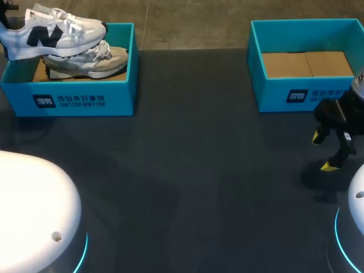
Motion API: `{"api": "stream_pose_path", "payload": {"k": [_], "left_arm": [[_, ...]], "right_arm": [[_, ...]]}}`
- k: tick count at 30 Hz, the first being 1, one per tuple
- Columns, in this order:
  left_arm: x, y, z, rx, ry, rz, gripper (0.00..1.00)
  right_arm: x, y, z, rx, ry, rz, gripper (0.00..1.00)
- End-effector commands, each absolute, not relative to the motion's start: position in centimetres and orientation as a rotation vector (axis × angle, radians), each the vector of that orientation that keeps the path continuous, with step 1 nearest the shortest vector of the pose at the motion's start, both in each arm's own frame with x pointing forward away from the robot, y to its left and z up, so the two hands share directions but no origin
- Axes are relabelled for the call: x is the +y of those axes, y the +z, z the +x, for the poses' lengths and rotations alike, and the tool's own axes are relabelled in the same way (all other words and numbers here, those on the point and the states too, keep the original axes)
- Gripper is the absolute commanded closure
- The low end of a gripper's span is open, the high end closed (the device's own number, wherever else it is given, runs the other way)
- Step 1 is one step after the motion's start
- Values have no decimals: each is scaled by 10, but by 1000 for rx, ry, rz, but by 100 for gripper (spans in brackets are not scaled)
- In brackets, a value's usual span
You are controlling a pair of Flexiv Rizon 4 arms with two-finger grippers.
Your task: Take the shoe out of the shoebox, open the shoe tongue, remove and reinsert the insole, then place the shoe into the shoebox
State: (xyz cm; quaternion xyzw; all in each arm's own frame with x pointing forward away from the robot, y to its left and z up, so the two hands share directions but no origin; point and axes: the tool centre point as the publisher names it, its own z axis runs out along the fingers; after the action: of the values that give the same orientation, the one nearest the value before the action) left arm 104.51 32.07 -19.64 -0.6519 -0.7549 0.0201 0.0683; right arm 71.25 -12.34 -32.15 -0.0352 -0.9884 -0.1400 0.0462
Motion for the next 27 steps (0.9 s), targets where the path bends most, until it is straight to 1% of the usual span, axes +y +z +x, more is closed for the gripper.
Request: {"api": "stream_pose_path", "payload": {"k": [1,10,27], "left_arm": [[311,-185,1020,-2281,24,-1971,100],[283,-176,972,-2266,38,-1978,100],[181,-175,858,-2228,-41,-2045,100]], "right_arm": [[-123,-322,712,-3019,-423,-109,0],[-123,-322,712,-3019,-423,-109,0],[-123,-322,712,-3019,-423,-109,0]]}}
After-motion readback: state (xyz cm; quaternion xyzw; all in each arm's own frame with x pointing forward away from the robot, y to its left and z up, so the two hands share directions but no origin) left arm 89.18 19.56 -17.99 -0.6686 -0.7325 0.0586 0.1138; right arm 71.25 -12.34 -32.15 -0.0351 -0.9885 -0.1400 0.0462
